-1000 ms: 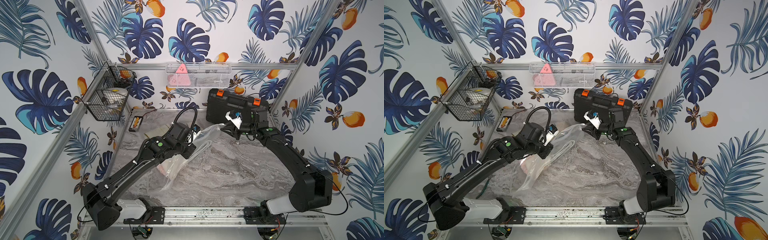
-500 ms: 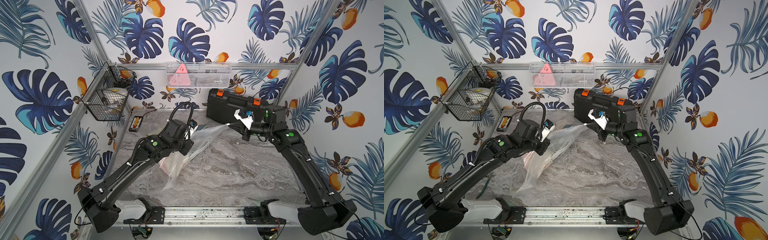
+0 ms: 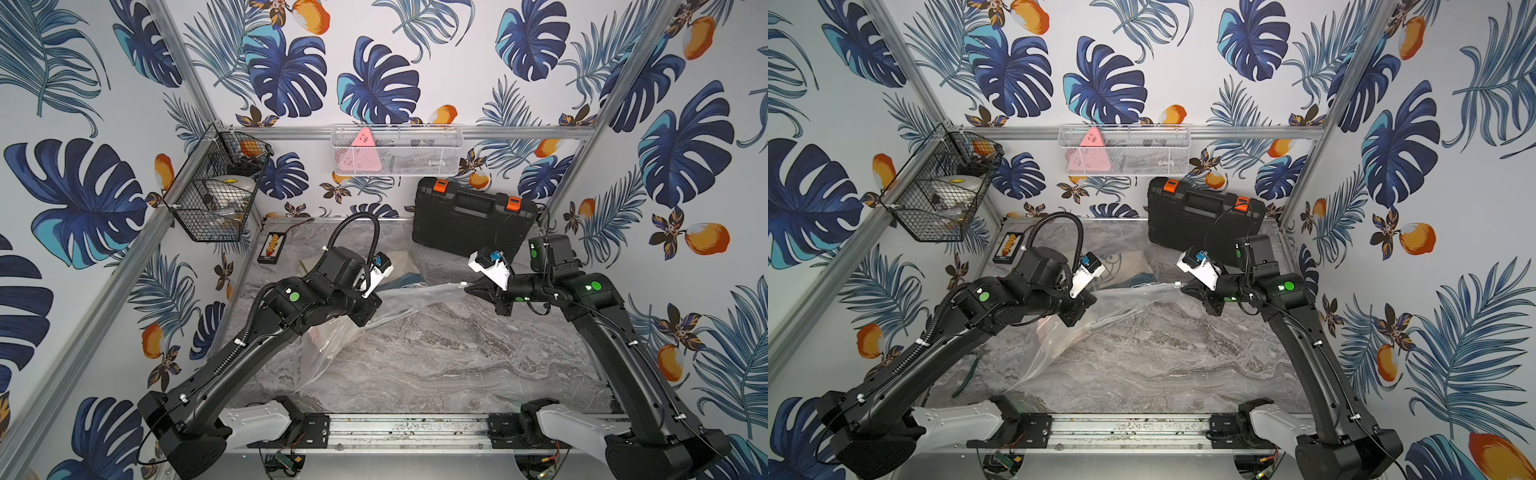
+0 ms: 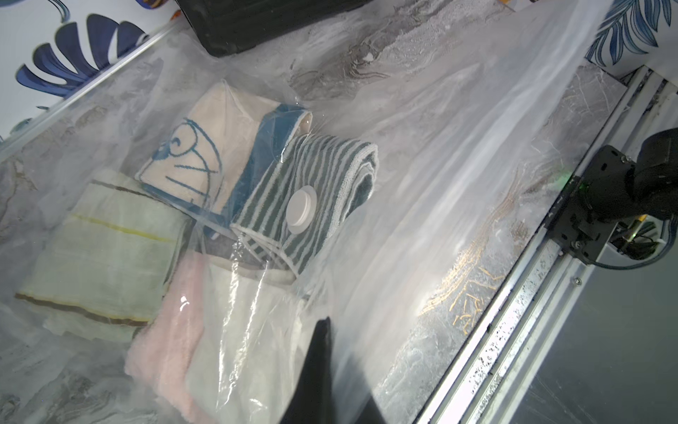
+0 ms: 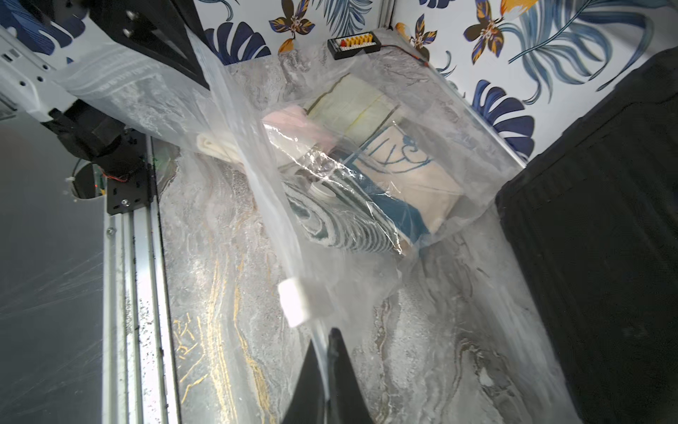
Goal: Place the folded towel into the vacuum bag
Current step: Close the vacuum bag at the center of the board.
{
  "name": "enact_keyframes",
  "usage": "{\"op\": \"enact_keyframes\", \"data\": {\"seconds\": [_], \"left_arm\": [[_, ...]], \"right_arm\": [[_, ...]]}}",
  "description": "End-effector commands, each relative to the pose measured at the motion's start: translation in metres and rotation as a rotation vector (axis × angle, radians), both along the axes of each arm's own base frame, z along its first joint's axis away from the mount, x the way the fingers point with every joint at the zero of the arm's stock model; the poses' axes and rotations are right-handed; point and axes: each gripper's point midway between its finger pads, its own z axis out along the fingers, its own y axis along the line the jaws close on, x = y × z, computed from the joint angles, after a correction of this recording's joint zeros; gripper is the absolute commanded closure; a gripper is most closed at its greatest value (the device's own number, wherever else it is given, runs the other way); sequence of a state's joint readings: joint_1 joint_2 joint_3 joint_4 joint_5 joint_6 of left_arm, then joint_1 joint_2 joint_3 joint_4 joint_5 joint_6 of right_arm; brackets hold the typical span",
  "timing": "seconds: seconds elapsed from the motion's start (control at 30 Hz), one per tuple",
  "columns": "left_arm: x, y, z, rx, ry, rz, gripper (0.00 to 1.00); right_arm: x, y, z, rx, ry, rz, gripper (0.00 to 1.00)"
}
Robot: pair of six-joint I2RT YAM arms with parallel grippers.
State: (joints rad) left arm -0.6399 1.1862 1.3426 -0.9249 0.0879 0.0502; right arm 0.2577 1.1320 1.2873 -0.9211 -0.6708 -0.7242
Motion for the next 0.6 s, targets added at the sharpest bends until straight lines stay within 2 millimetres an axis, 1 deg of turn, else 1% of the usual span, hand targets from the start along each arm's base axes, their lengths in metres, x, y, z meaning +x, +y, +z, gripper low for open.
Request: {"op": "enact_keyframes", "data": {"seconds": [0.0, 0.1, 0.23, 0.3, 0.33, 0.4, 0.43, 0.47, 0.53, 0.57], "left_arm": [[-0.012, 0.009, -0.015, 0.023, 0.068, 0.022, 1.0], [-0.014, 0.009, -0.02, 0.01, 0.077, 0.026, 1.0], [-0.015, 0.009, -0.024, 0.019, 0.09, 0.025, 1.0], [-0.015, 0.009, -0.024, 0.018, 0.088, 0.025, 1.0], [-0.015, 0.009, -0.024, 0.016, 0.088, 0.025, 1.0], [-0.015, 0.009, -0.025, 0.016, 0.09, 0.023, 1.0], [-0.015, 0.009, -0.026, 0.02, 0.094, 0.022, 1.0], [-0.015, 0.009, -0.027, 0.023, 0.095, 0.022, 1.0], [-0.015, 0.01, -0.028, 0.03, 0.093, 0.023, 1.0], [-0.015, 0.01, -0.028, 0.032, 0.096, 0.022, 1.0]], "right_arm": [[-0.005, 0.006, -0.001, 0.049, 0.028, 0.011, 1.0], [-0.006, 0.012, -0.002, 0.098, 0.037, 0.03, 1.0], [-0.01, 0.024, -0.006, 0.13, 0.056, 0.058, 0.9], [-0.012, 0.027, -0.015, 0.117, 0.073, 0.067, 0.85], [-0.014, 0.028, -0.019, 0.112, 0.08, 0.071, 0.84], [-0.014, 0.03, -0.02, 0.113, 0.081, 0.076, 0.83], [-0.016, 0.031, -0.027, 0.109, 0.098, 0.079, 0.83], [-0.017, 0.031, -0.032, 0.106, 0.111, 0.081, 0.84], [-0.018, 0.03, -0.034, 0.094, 0.114, 0.076, 0.87], [-0.018, 0.028, -0.035, 0.085, 0.111, 0.071, 0.86]]}}
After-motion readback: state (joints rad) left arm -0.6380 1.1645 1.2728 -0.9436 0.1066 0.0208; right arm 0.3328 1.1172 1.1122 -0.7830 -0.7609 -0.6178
